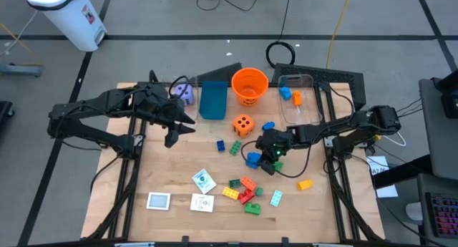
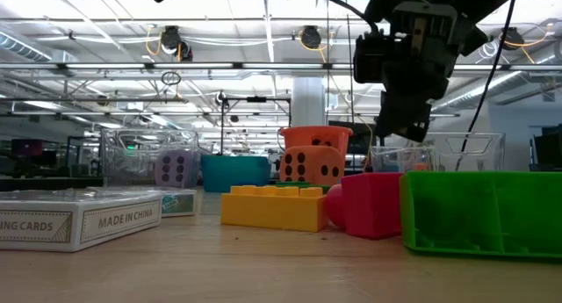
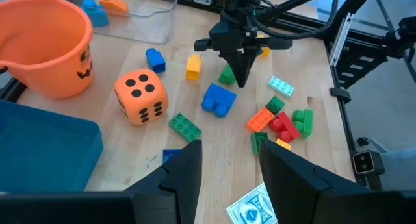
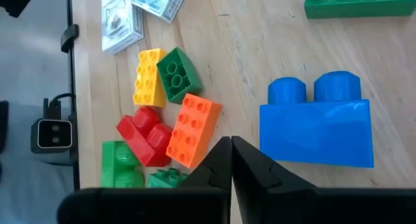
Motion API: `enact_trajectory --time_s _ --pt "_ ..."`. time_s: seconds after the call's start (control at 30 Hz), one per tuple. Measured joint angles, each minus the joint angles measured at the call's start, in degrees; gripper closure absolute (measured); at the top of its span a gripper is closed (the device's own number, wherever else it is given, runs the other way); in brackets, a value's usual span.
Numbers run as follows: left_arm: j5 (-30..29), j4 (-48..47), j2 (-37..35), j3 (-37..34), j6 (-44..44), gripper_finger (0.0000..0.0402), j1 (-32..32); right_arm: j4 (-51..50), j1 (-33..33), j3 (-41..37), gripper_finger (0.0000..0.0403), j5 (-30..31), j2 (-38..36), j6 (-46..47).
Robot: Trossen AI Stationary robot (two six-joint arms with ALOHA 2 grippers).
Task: Pick & Place Toys
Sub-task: Put the green game piece into the right transparent bin
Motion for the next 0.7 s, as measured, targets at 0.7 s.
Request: enact_trajectory --time_s 0.7 --pt "0.0 0.0 0.0 0.0 0.5 0.0243 0.0 -11.8 -0.3 0.1 0.0272 0.0 -5.3 -2.3"
